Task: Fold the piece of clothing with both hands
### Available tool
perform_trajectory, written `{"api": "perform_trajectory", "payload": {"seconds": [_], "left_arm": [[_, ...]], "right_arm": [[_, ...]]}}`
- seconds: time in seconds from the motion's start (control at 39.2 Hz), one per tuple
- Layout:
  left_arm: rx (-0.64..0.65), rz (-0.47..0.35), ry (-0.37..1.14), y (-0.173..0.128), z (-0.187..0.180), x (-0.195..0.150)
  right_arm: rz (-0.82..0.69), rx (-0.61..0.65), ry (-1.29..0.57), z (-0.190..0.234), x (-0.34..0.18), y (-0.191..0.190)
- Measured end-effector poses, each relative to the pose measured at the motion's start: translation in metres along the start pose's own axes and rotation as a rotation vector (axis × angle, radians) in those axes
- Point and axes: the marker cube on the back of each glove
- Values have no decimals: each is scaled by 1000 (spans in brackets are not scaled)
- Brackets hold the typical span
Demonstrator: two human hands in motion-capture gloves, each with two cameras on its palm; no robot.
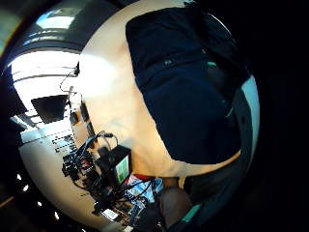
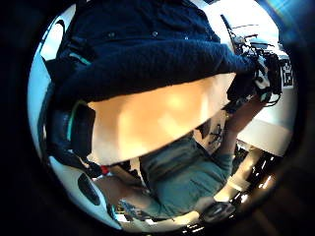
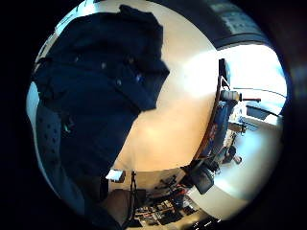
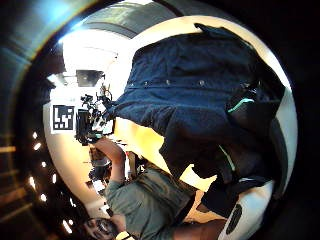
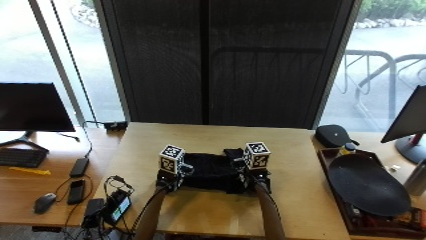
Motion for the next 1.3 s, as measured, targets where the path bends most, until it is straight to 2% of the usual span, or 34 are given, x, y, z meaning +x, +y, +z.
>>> {"api": "perform_trajectory", "payload": {"seconds": [0.08, 0.2, 0.28, 0.36, 0.41, 0.51, 0.61, 0.66, 0.74, 0.84, 0.94, 1.02, 1.07, 1.12, 1.22, 1.3], "left_arm": [[62, -39, -17, -1, -18, -6], [195, -187, -62, -26, -44, -20], [231, -245, -68, -56, -42, -28], [258, -281, -91, -80, -38, -32], [320, -311, -146, -92, -42, -38], [427, -318, -183, -116, -36, -39], [505, -349, -232, -145, -15, -48], [492, -368, -261, -148, -5, -53], [392, -375, -247, -141, 11, -49], [320, -377, -182, -141, 27, -42], [338, -435, -185, -139, 33, -53], [375, -457, -140, -133, 29, -59], [409, -434, -80, -129, 23, -57], [466, -394, -29, -127, 15, -54], [580, -304, -9, -117, -1, -44], [619, -252, -24, -103, -3, -34]], "right_arm": [[53, 22, 32, -18, -4, 0], [150, 160, 88, -34, -6, -37], [225, 205, 136, -30, -2, -66], [297, 184, 192, -33, -8, -72], [314, 187, 214, -31, -10, -80], [321, 264, 275, -18, -6, -113], [337, 200, 384, 8, -3, -131], [331, 152, 447, 18, -4, -133], [333, 89, 535, 29, -4, -132], [359, 125, 603, 36, 1, -141], [329, 203, 541, 39, 4, -151], [314, 337, 489, 30, 12, -158], [312, 415, 420, 24, 19, -158], [311, 437, 307, 22, 23, -148], [304, 530, 65, 17, 36, -128], [390, 501, -86, 27, 48, -89]]}}
